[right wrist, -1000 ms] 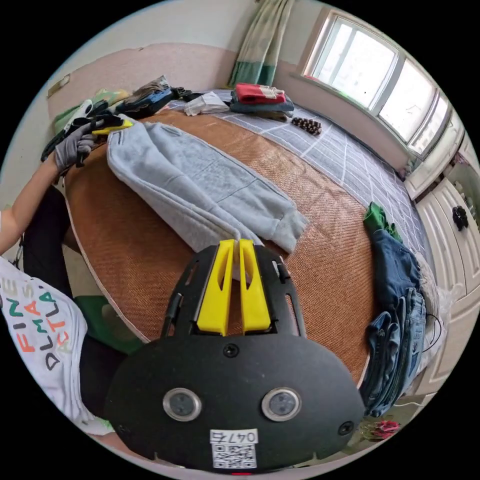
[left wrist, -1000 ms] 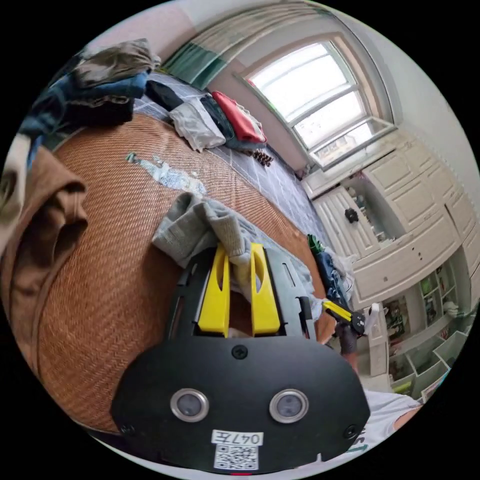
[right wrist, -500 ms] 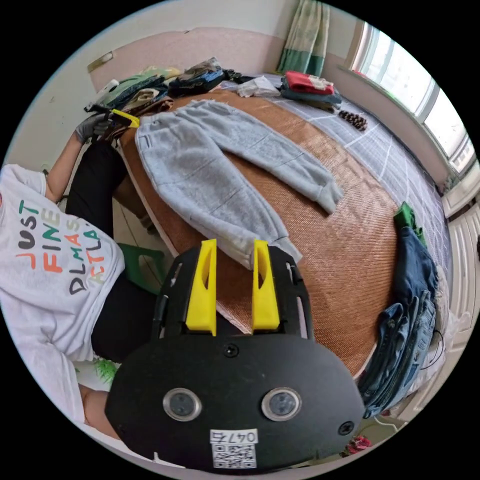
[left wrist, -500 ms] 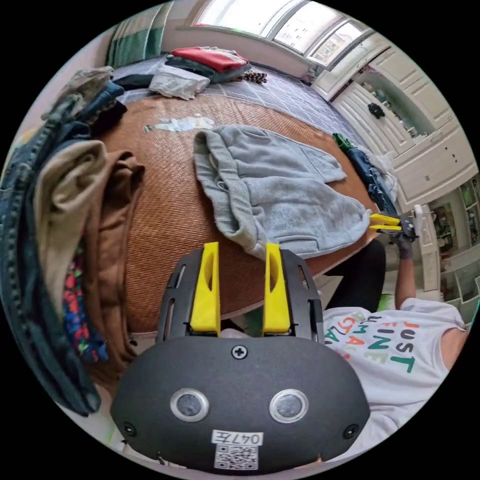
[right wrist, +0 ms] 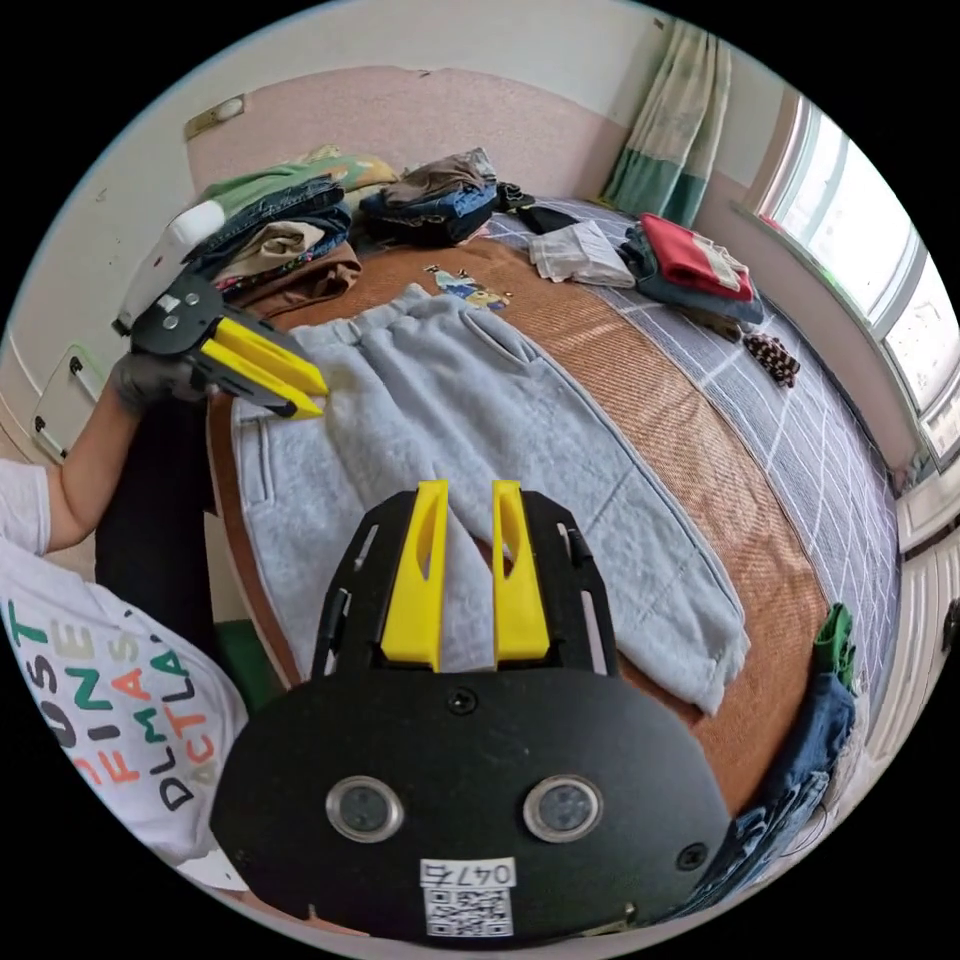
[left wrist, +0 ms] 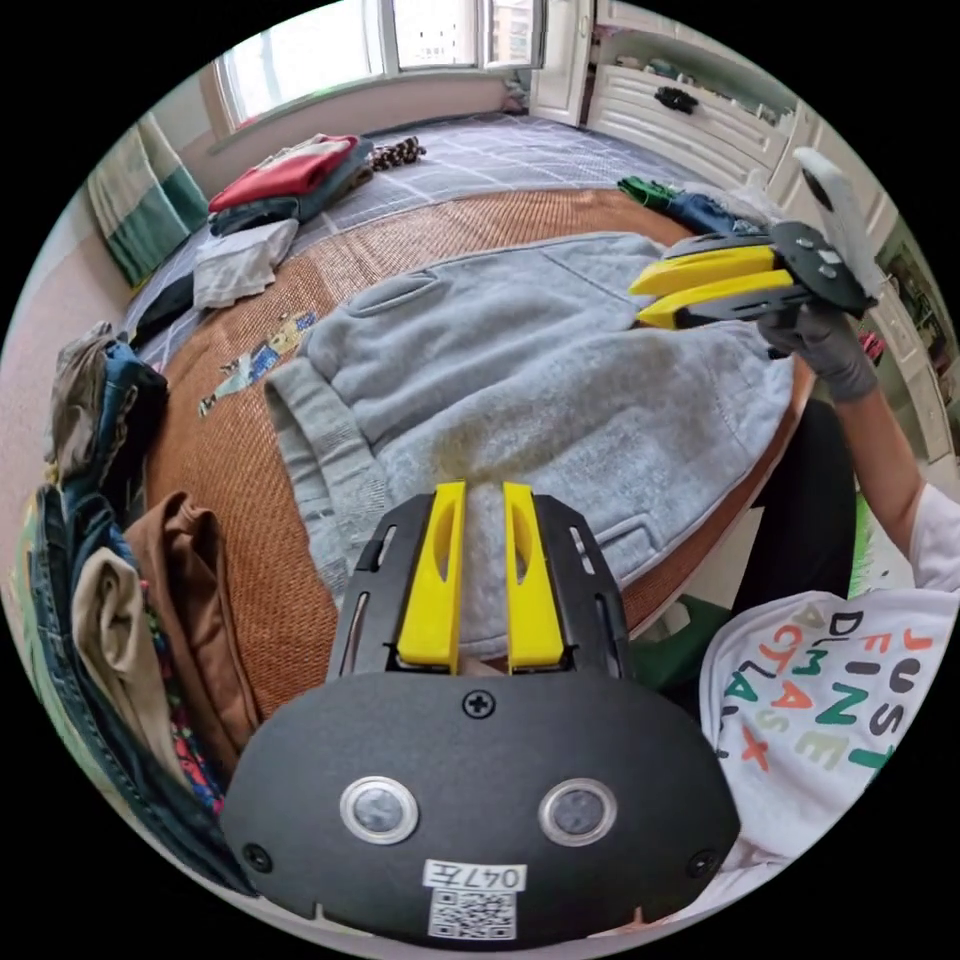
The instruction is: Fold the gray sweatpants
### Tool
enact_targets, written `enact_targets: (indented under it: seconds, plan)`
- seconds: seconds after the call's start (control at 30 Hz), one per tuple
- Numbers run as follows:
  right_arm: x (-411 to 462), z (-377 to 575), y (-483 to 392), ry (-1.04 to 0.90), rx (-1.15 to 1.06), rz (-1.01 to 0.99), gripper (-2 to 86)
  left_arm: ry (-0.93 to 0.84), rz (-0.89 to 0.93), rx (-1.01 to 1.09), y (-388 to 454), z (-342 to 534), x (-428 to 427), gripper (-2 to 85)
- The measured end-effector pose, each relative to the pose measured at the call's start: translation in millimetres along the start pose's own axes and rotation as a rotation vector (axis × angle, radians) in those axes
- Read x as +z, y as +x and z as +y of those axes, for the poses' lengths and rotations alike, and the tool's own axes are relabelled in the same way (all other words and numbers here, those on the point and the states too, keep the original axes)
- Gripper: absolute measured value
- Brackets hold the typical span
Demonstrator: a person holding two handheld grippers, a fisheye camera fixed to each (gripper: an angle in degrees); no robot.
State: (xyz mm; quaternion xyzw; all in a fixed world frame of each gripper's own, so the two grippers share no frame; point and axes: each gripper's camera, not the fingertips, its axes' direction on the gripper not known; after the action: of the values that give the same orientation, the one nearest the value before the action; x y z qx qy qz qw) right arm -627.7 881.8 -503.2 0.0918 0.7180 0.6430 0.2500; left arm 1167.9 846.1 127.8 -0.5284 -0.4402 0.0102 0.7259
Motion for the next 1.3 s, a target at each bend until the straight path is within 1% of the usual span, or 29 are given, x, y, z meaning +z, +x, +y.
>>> enact_targets:
  seconds: [0.07, 0.13, 0.2, 0.23, 0.27, 0.33, 0.37, 0.43, 0.47, 0.53, 0.57, 0.63, 0.7, 0.77, 0.87, 0.9, 0.97, 1.03, 1.07, 1.1, 1.2, 1.23, 1.27, 1.3]
  plan:
    - [23.2, -16.7, 5.6, -0.04, -0.004, -0.007, 3.0, 0.033, 0.086, -0.024, -16.2, 7.2, -9.6, 6.0]
    - [61.7, -27.7, 17.3, -0.149, -0.001, 0.013, 3.1, 0.033, 0.155, -0.039, -32.0, 9.0, -13.6, 5.7]
    - [55.7, -29.7, 33.6, -0.149, 0.059, -0.05, 2.9, 0.032, 0.206, -0.051, -45.2, 13.5, -18.7, 5.1]
    - [44.7, -34.3, 42.4, -0.187, 0.092, -0.079, 2.6, 0.03, 0.21, -0.051, -50.3, 19.3, -26.0, 4.6]
    - [35.3, -36.7, 44.5, -0.179, 0.101, -0.079, 2.4, 0.051, 0.205, -0.043, -52.5, 28.0, -38.4, 4.2]
    - [-12.1, -52.0, 41.2, 0.007, 0.098, -0.094, 1.2, 0.117, 0.205, -0.045, -55.5, 42.5, -61.4, 3.6]
    - [-19.2, -59.5, 38.9, 0.043, 0.093, -0.113, 1.1, 0.156, 0.203, -0.051, -58.0, 50.3, -74.2, 3.2]
    - [-19.5, -106.0, 18.5, 0.093, 0.033, -0.2, 0.8, 0.176, 0.188, -0.056, -61.6, 56.8, -84.2, 2.5]
    - [-13.9, -119.7, 10.4, 0.089, 0.012, -0.209, 0.9, 0.152, 0.176, -0.053, -63.2, 57.4, -83.6, 2.2]
    - [24.8, -173.4, -27.2, 0.015, -0.063, -0.184, 1.0, 0.097, 0.152, -0.044, -63.9, 57.0, -77.6, 1.8]
    - [36.9, -185.5, -36.3, -0.011, -0.074, -0.17, 1.1, 0.071, 0.138, -0.046, -64.7, 57.1, -74.1, 1.6]
    - [89.5, -223.2, -64.7, -0.095, -0.088, -0.063, 1.1, 0.067, 0.152, -0.061, -68.8, 58.8, -73.0, 1.3]
    - [134.2, -239.5, -75.1, -0.173, -0.086, -0.013, 1.1, 0.072, 0.178, -0.078, -75.5, 61.9, -72.1, 1.1]
    - [145.6, -241.5, -75.3, -0.115, -0.071, -0.019, 1.1, 0.085, 0.206, -0.108, -85.6, 66.6, -72.4, 0.9]
    - [144.0, -236.7, -65.8, -0.118, -0.002, -0.105, 1.2, 0.093, 0.209, -0.117, -90.6, 71.2, -77.8, 0.8]
    - [132.1, -227.7, -63.8, -0.103, 0.01, -0.126, 1.4, 0.092, 0.21, -0.116, -90.5, 71.8, -78.7, 0.8]
    - [93.2, -198.1, -60.0, 0.003, 0.044, -0.123, 1.4, 0.095, 0.202, -0.106, -87.8, 74.5, -85.2, 0.9]
    - [36.6, -130.8, -51.7, 0.152, 0.093, -0.129, 1.2, 0.112, 0.206, -0.105, -86.6, 78.0, -92.4, 0.9]
    - [26.0, -111.4, -48.8, 0.167, 0.111, -0.123, 1.1, 0.126, 0.219, -0.109, -87.3, 81.0, -97.9, 0.9]
    - [8.6, -70.4, -42.8, 0.179, 0.148, -0.102, 1.0, 0.136, 0.227, -0.111, -87.9, 82.7, -101.0, 0.9]
    - [-17.6, 34.9, -32.1, 0.088, 0.263, -0.063, 0.7, 0.248, 0.271, -0.107, -87.1, 92.3, -124.2, 0.7]
    - [-28.1, 76.5, -33.2, 0.046, 0.305, -0.034, 0.5, 0.3, 0.299, -0.104, -85.7, 95.2, -132.4, 0.6]
    - [-33.6, 96.7, -34.6, 0.025, 0.325, -0.011, 0.5, 0.336, 0.333, -0.101, -84.2, 96.3, -136.8, 0.5]
    - [-43.6, 134.7, -38.4, -0.023, 0.365, 0.051, 0.3, 0.343, 0.348, -0.1, -83.4, 96.1, -137.3, 0.4]
